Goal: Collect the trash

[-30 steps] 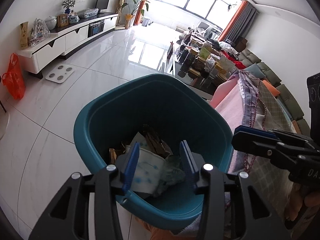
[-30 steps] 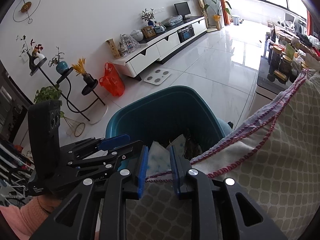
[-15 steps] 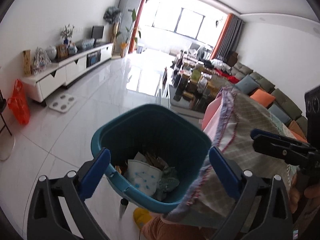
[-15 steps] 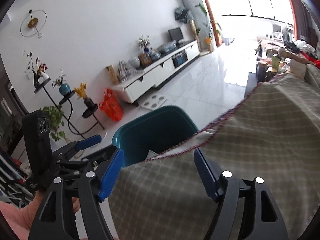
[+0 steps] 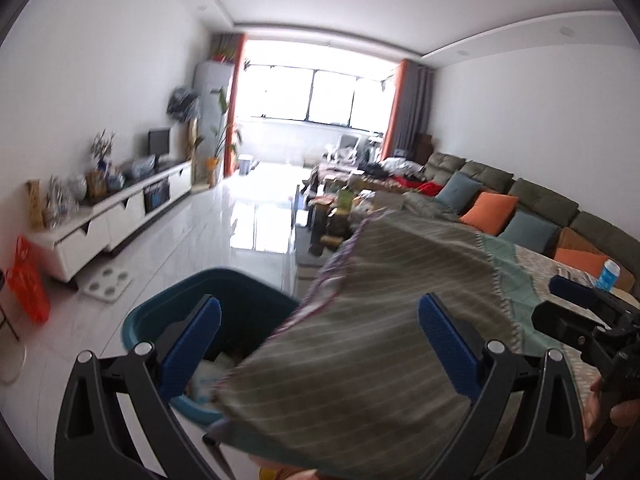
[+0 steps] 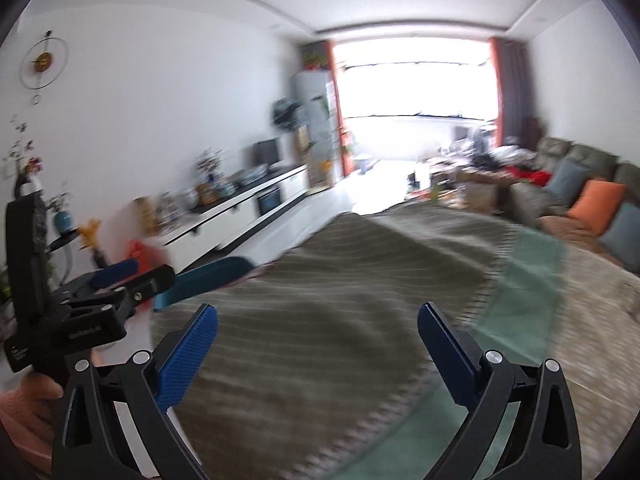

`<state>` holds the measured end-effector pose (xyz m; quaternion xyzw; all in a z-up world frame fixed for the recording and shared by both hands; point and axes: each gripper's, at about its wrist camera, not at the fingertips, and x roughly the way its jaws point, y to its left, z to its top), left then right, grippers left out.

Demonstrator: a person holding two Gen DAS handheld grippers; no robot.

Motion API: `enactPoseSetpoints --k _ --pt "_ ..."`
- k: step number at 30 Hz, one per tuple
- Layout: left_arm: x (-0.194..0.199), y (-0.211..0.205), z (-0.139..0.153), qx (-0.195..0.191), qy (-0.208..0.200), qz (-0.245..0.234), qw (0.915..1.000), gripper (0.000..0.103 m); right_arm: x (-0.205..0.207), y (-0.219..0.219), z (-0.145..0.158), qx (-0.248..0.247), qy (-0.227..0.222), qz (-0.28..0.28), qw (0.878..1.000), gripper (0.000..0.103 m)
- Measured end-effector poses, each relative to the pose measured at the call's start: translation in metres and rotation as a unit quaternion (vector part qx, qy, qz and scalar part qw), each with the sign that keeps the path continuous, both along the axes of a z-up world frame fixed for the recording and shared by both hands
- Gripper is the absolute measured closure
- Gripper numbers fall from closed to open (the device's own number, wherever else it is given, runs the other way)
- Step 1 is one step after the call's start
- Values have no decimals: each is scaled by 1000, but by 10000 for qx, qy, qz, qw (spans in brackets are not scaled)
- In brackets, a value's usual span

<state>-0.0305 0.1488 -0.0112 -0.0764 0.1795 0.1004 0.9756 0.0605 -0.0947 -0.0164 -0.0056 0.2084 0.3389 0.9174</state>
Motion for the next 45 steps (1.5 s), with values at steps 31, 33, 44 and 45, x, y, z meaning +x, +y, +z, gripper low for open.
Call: enactPoseSetpoints --k 31,33,44,45 --pt "25 -146 21 746 -915 -865 9892 4 -52 -133 -1 295 -837 -2559 9626 4" --pt "24 -149 20 763 -931 -869 9889 4 -52 -135 -1 294 -834 -2593 9617 4" --pt "21 -148 20 782 -967 -836 9887 4 -54 -142 1 304 -866 -2744 9572 4" --pt "21 -147 20 781 -970 -842 9886 4 -55 -142 2 307 -876 -2759 9567 4"
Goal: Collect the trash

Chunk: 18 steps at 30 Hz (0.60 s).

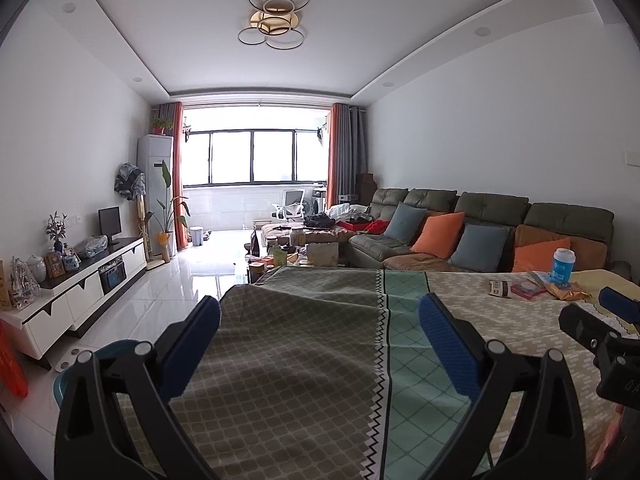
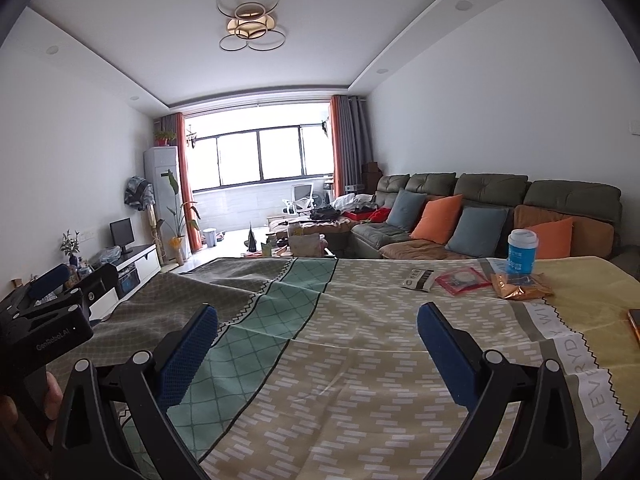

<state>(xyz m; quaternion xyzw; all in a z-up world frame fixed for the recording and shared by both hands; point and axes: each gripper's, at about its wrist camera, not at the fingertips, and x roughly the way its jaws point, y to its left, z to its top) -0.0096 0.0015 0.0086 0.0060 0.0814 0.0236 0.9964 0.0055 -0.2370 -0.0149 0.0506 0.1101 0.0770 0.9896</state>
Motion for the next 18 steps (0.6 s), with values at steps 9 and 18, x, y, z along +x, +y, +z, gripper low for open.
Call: enactPoseSetpoints --k 9,18 --pt "2 -3 0 22 -2 19 10000 4 -1 0 1 -44 -5 -41 10000 4" --pt "1 -4 -1 28 8 20 10000 4 -1 -1 1 -42 -26 -52 10000 4"
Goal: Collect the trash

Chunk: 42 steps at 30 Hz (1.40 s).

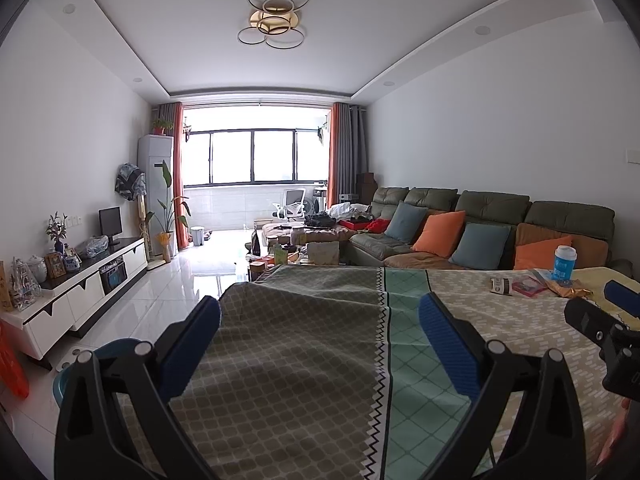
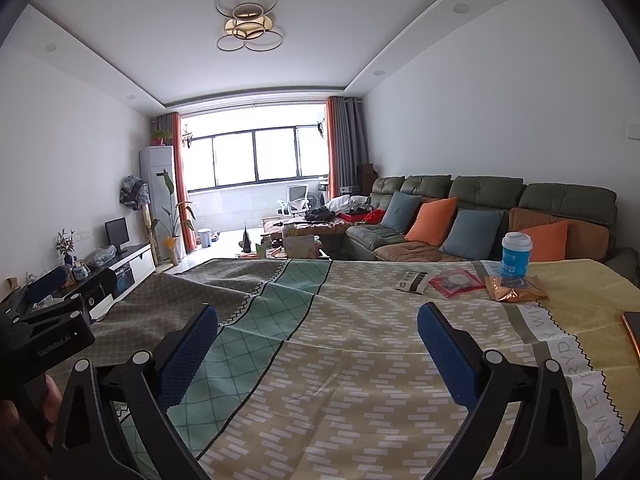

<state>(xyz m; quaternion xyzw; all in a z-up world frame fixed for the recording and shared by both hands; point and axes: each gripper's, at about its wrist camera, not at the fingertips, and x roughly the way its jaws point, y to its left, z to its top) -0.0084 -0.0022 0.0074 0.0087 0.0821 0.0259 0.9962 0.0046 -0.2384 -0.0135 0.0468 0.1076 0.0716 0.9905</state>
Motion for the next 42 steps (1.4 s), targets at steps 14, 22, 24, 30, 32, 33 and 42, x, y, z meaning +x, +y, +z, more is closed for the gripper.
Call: enactPoseSetpoints --k 14,22,24,30,32,33,42 --pt "2 0 -1 -11 21 -13 10000 4 1 -1 0 6 4 5 10000 4" --pt "1 0 -1 -7 20 -9 10000 4 1 -1 0 4 5 5 10000 4" --pt "2 0 -1 -5 23 -4 10000 4 1 -1 0 5 6 7 10000 4" --pt "2 0 -3 -14 31 -6 10000 4 1 -1 0 -1 9 11 10000 4" --pt "1 0 -3 -12 33 0 10000 4 1 -1 0 0 3 6 10000 4" --pt "1 1 -4 -11 36 -1 10000 4 1 -1 1 1 -2 6 10000 4" --pt "1 1 -6 -13 60 6 10000 4 1 -1 0 4 2 7 10000 4"
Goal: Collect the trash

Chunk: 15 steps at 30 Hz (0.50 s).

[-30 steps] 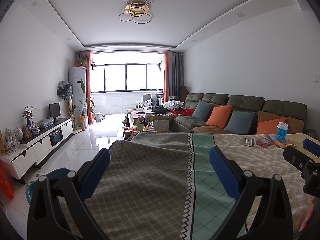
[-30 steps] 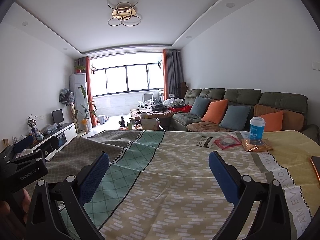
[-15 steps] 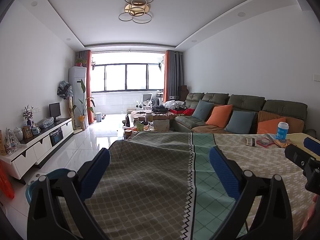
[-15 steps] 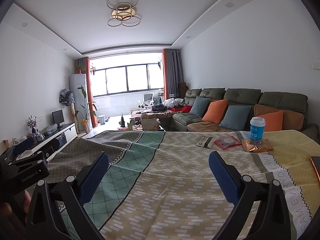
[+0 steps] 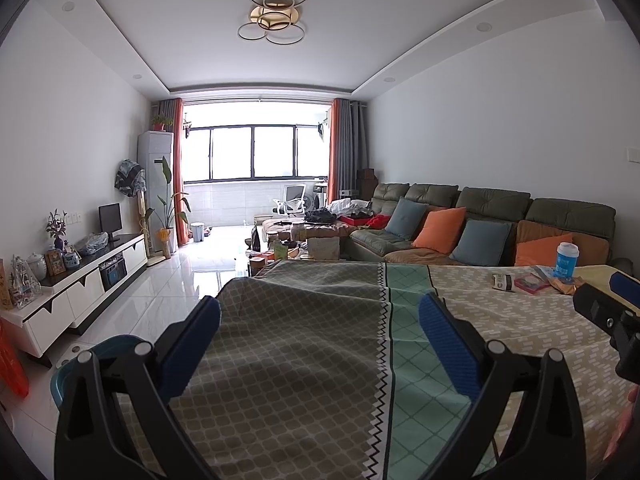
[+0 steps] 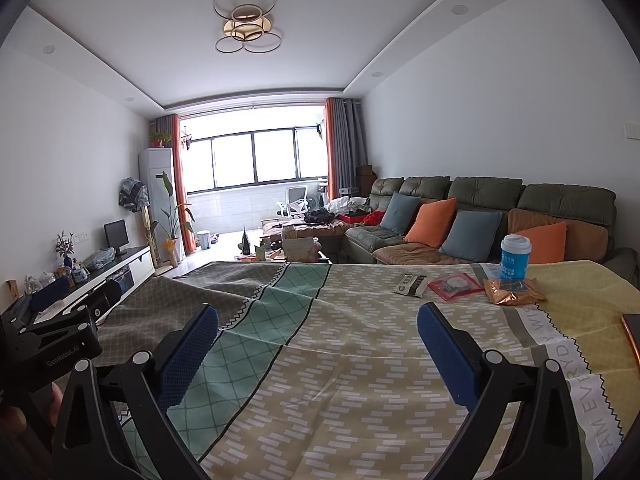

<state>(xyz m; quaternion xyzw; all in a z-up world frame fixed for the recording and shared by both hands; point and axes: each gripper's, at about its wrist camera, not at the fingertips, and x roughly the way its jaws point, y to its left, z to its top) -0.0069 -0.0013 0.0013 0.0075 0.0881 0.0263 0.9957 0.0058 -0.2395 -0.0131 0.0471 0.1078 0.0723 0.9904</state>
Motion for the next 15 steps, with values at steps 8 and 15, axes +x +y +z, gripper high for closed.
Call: enactPoseSetpoints --k 8,15 --pt "2 3 -2 -6 25 8 10000 4 0 0 0 4 5 1 10000 4" --pt "2 3 -3 0 29 12 10000 4 -1 0 0 9 6 2 10000 4"
